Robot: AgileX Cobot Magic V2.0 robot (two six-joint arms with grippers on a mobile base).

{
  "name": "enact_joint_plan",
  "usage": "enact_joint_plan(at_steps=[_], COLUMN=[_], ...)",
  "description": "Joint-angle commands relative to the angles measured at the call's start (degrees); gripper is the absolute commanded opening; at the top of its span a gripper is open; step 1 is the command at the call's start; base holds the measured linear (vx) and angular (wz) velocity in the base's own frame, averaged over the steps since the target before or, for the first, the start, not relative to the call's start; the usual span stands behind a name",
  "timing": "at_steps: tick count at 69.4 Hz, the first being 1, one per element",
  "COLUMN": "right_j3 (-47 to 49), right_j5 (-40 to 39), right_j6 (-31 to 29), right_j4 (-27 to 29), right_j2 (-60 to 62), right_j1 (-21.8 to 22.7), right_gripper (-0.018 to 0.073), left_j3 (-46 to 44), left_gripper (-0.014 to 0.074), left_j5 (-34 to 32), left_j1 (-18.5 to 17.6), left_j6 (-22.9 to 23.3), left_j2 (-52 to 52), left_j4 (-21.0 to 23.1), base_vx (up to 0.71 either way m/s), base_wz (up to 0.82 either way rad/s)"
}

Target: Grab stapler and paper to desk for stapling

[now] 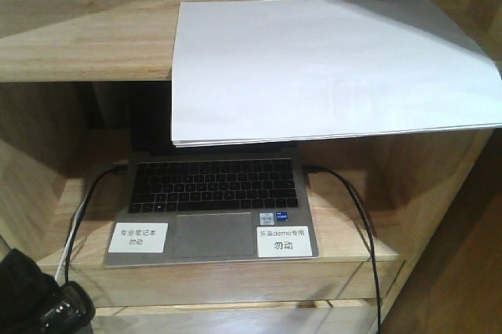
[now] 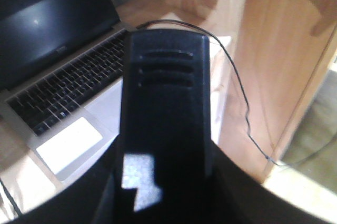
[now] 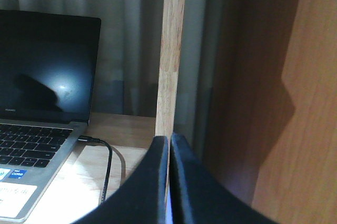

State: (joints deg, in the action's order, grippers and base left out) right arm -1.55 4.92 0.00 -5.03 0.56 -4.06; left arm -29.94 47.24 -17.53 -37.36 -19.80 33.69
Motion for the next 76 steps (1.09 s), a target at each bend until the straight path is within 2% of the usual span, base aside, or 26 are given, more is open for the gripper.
enact_joint_plan(at_steps=[1,67,76], right_j3=[-0.3,-0.3,-0.3], right_j5=[-4.4,-4.6,-4.9], right_j6=[-0.3,-0.3,0.4], right_j4=[-0.4,-0.4,-2.0], right_j2=[0.6,0.6,0.6], right_j1=[0.1,0.1,0.1], right_gripper=[-0.001,-0.001,-0.001], left_j3=[-1.7,-1.7,-1.7], left_gripper=[-0.0006,-0.0006,-0.0006], left_j5=[-6.1,-5.6,-5.6], left_j1=[-0.1,-0.1,-0.1], left_j6=[-0.2,-0.2,-0.2], left_j2=[-0.3,-0.3,-0.3], left_j4=[3.4,3.4,3.4], base_vx=[0.0,0.0,0.0], base_wz=[0.0,0.0,0.0])
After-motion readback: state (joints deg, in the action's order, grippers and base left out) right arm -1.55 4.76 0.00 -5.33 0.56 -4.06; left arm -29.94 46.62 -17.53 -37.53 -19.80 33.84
